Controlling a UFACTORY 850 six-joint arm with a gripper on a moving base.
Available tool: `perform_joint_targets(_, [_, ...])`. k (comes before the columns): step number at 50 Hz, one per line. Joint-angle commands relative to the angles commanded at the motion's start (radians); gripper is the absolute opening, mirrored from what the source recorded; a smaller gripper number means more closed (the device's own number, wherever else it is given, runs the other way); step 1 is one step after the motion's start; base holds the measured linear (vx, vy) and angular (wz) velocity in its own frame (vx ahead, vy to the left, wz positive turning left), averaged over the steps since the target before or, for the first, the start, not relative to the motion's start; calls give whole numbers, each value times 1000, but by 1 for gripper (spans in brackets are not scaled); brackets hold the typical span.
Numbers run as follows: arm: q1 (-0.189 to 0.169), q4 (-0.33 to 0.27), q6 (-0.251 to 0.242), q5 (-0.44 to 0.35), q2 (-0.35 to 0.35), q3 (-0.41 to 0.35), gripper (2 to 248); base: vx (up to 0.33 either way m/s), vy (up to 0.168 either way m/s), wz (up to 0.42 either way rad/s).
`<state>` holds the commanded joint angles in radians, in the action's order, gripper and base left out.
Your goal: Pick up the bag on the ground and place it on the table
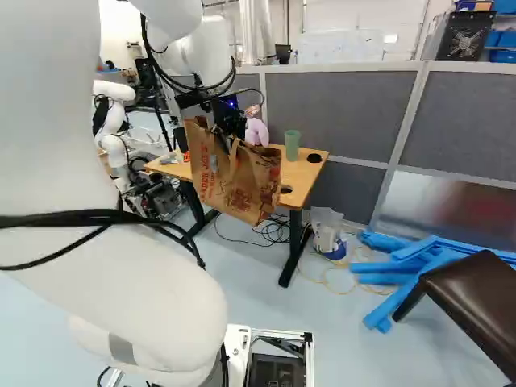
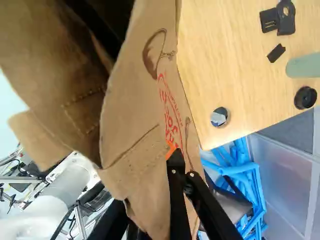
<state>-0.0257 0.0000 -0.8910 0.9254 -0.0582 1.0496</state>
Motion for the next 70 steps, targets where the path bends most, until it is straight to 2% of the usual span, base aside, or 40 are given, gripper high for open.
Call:
perform_joint_targets(33, [0,0,0,0,0,0,18,46,-2,-33])
perform_joint_targets(70, [0,0,0,0,0,0,18,109,15,-23])
